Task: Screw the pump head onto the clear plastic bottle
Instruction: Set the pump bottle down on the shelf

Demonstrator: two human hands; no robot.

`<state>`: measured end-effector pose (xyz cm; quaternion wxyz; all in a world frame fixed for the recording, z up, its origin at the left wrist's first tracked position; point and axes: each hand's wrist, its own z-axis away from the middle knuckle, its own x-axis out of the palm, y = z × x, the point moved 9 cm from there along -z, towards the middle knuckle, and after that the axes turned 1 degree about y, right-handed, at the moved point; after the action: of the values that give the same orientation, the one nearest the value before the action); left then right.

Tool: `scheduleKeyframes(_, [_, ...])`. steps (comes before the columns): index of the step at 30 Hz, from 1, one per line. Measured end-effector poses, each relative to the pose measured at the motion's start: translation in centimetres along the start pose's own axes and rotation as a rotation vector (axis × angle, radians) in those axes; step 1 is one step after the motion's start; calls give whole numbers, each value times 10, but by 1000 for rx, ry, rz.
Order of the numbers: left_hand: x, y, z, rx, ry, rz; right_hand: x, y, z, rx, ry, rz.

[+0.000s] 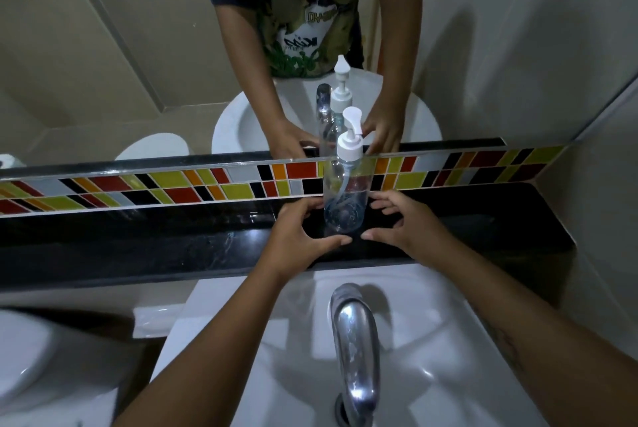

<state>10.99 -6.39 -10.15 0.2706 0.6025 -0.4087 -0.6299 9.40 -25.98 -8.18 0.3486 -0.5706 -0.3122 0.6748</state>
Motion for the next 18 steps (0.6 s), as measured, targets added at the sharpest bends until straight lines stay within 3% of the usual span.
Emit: scheduleKeyframes(18, [-25, -32, -2, -142, 73, 126, 43, -7, -14, -102, 236, 56])
